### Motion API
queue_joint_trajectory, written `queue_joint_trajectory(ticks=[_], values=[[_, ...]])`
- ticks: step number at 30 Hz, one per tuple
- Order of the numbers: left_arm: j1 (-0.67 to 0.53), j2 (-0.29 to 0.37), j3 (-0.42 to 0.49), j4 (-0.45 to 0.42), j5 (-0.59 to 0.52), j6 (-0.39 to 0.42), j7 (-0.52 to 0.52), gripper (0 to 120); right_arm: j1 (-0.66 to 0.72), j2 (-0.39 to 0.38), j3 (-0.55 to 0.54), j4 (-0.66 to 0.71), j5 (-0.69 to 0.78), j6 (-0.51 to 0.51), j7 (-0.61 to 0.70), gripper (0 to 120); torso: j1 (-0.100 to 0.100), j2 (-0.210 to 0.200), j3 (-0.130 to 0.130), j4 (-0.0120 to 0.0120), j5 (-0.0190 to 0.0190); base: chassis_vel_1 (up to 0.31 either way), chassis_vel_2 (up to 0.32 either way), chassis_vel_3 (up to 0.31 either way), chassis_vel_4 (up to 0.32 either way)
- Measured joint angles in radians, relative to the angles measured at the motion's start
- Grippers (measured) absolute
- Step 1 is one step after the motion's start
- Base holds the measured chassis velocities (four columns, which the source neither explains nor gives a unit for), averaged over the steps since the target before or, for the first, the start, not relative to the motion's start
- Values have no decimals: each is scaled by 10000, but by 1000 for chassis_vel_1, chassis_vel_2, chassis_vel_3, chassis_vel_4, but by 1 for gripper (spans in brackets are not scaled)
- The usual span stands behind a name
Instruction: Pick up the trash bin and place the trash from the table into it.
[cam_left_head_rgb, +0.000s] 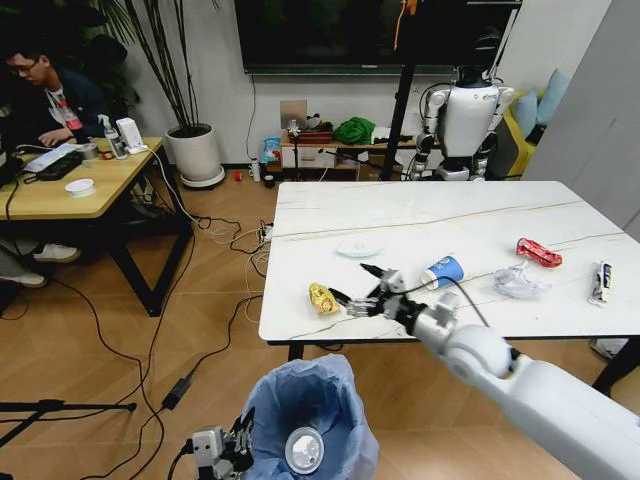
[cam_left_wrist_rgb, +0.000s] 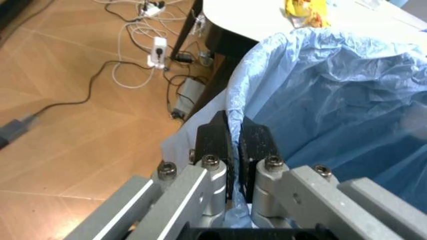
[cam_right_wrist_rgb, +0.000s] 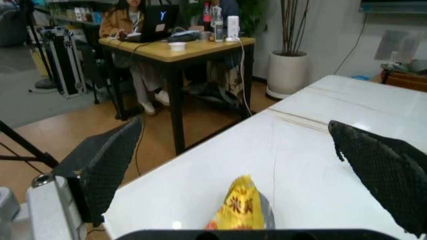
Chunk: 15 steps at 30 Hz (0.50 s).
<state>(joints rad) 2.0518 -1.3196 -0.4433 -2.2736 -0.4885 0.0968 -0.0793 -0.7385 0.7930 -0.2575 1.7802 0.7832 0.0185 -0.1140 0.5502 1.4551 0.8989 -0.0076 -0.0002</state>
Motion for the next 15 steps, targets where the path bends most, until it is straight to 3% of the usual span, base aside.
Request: queue_joint_trajectory(ticks=[7, 15], values=[[179, -171, -415, -123, 11, -77, 38, 0, 992, 900, -1060, -1182, -298, -519, 418, 100, 0, 0, 0, -2, 0, 0, 0, 0, 0], [233, -186, -458, -226, -27, -89, 54, 0, 1151, 1266, -1432, -2138, -582, -818, 580, 100, 0, 0, 0, -3, 2, 0, 0, 0, 0]])
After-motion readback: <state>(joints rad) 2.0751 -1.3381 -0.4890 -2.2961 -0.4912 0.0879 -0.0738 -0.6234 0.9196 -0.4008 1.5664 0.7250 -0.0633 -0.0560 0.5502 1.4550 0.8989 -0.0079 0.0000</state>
